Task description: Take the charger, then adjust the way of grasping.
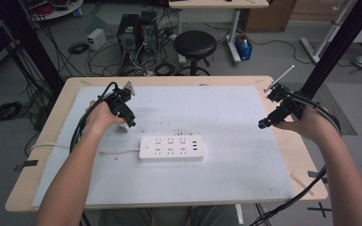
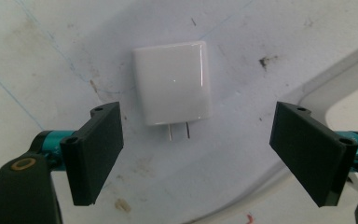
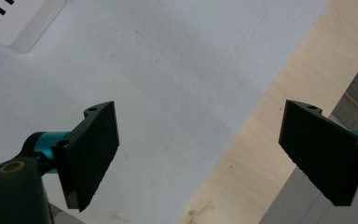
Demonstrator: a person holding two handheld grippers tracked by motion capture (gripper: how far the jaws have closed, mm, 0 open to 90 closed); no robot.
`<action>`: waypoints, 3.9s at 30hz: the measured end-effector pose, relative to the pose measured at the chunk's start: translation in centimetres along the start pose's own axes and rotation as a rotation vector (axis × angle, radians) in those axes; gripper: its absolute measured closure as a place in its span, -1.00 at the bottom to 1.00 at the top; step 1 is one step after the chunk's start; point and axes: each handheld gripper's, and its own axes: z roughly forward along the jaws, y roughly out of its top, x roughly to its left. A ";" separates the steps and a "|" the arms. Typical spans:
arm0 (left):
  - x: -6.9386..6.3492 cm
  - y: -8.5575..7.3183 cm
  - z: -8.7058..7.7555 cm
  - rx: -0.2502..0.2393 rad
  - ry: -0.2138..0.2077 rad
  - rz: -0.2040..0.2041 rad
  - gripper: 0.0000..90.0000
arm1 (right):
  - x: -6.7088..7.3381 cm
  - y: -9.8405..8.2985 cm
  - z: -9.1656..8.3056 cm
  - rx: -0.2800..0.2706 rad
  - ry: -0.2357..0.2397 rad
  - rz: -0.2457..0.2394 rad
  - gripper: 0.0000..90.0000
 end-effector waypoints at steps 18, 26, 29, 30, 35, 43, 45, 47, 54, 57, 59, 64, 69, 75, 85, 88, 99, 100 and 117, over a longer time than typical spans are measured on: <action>0.4 1.1 4.0 0.052 0.039 -0.039 -0.50 | -0.1 -0.2 0.8 0.012 -0.003 -0.004 -0.74; 0.6 1.3 4.4 0.069 0.042 -0.030 -0.10 | -0.3 -0.4 1.1 0.014 0.001 0.009 -0.74; 0.6 1.2 4.3 0.065 0.045 -0.027 -0.08 | -0.4 -0.4 1.2 0.018 0.001 0.011 -0.74; 0.5 1.2 4.2 0.064 0.054 -0.032 -0.07 | -0.4 -0.4 1.2 0.017 0.002 0.011 -0.74; 0.2 0.7 2.1 0.034 0.041 -0.021 -0.06 | -0.4 -0.3 1.0 0.015 -0.002 0.014 -0.74; -1.6 -0.5 -5.0 -0.035 0.018 0.038 -0.06 | -0.1 0.1 0.7 0.048 0.031 0.066 -0.71; -2.0 -0.9 -6.8 -0.047 0.018 0.053 -0.06 | 0.1 0.2 0.5 0.056 0.035 0.073 -0.68; -2.5 -1.2 -8.3 -0.050 0.016 0.076 -0.07 | 0.2 0.3 0.2 0.054 0.032 0.079 -0.68; -3.5 -2.0 -11.5 -0.073 0.012 0.119 -0.07 | 0.9 0.3 -0.5 0.057 0.031 0.106 -0.68; -4.0 -2.4 -12.1 -0.094 0.017 0.122 -0.07 | 1.2 0.2 -0.9 0.061 0.033 0.127 -0.68; -4.5 -2.7 -12.4 -0.107 0.004 0.151 -0.07 | 1.4 0.2 -1.3 0.054 0.042 0.144 -0.68; -6.2 -2.9 -13.4 -0.160 -0.027 0.272 -0.07 | 1.7 0.3 -2.3 0.050 0.064 0.178 -0.68; -8.4 -3.0 -13.7 -0.236 -0.073 0.419 -0.06 | 1.9 0.2 -2.2 0.074 0.123 0.216 -0.66; -11.3 -2.5 -13.3 -0.354 -0.134 0.566 -0.06 | 1.9 0.1 -1.9 0.011 0.245 0.295 -0.66; -15.6 -0.8 -11.4 -0.527 -0.192 0.733 -0.06 | 2.8 0.1 -1.1 -0.082 0.477 0.417 -0.66; -16.8 -0.3 -10.9 -0.559 -0.206 0.767 -0.06 | 3.3 0.2 -0.8 -0.108 0.563 0.453 -0.66; -20.7 0.5 -9.7 -0.663 -0.248 0.853 -0.06 | 5.1 1.6 0.6 -0.187 0.795 0.539 -0.45; -21.0 0.6 -9.5 -0.668 -0.252 0.857 -0.06 | 5.3 1.8 0.8 -0.198 0.821 0.539 -0.42; -23.0 0.4 -9.2 -0.742 -0.213 0.927 -0.06 | 7.8 4.1 2.4 -0.185 0.893 0.505 0.24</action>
